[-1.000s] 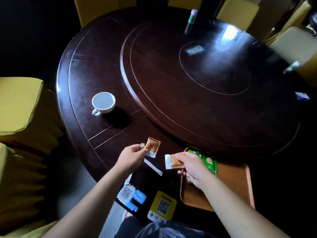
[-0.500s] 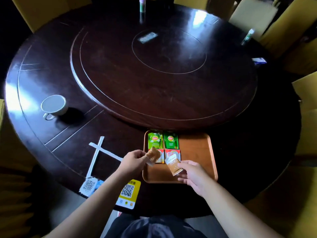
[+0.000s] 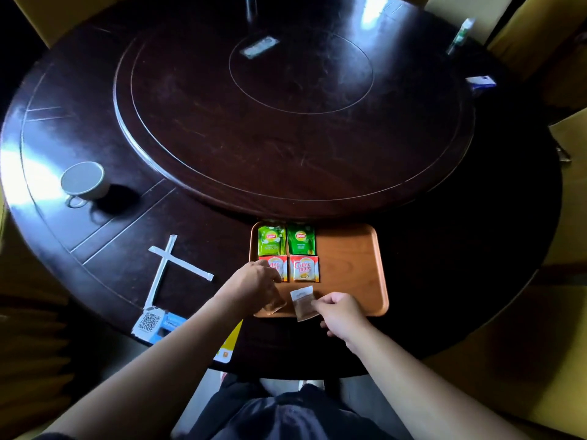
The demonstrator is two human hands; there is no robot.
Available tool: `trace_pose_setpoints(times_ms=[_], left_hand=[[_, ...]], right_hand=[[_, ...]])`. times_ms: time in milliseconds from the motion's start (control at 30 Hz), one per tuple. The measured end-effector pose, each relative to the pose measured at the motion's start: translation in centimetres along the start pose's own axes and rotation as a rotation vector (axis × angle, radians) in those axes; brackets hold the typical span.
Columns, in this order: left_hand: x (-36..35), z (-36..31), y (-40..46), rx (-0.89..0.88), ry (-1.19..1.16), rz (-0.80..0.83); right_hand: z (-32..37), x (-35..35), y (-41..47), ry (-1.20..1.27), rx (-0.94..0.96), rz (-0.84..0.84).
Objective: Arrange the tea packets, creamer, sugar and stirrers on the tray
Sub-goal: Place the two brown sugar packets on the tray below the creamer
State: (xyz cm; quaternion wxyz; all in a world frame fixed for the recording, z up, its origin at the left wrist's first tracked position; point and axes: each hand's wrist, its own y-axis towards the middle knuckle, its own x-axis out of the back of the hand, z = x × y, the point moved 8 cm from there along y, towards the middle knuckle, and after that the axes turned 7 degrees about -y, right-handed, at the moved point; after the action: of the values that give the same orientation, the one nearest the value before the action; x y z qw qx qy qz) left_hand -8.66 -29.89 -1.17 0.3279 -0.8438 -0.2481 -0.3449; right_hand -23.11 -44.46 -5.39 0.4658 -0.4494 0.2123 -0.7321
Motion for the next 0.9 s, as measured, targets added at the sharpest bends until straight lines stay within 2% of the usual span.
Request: trace_pose_setpoints(times_ms=[133,233,367,467,733,900], left_hand=[[-0.5,-0.3,-0.3,-0.068,0.171,-0.137],[-1.0,-0.4,-1.5,-0.066,0.194,-0.229],[-3.6,0.0,-3.1,-0.069,0.235,-0.179],[-4.5,0.2,-4.1,-0.081,0.182,-0.182],[-5.3,0.3,-4.7,-0.163,0.186,-0.146],[-5.5,-0.2,-5.0,-0.135,0.137,-0.111]], right_hand=[[1.0,1.6,-0.2,-0.338,0.124,-0.144],[2.1,1.5,-0.7,-0.433,0.288,-0.126],[3.8,0.1,-1.3,-0.556,0.569,-0.111],[4.5,-1.2,-1.5,-0.637,0.695,-0.101],[4.6,-2.0,-1.5,-0.748,0.726,-0.198],[4.7,-1.9,-1.5,-0.740,0.719,-0.243]])
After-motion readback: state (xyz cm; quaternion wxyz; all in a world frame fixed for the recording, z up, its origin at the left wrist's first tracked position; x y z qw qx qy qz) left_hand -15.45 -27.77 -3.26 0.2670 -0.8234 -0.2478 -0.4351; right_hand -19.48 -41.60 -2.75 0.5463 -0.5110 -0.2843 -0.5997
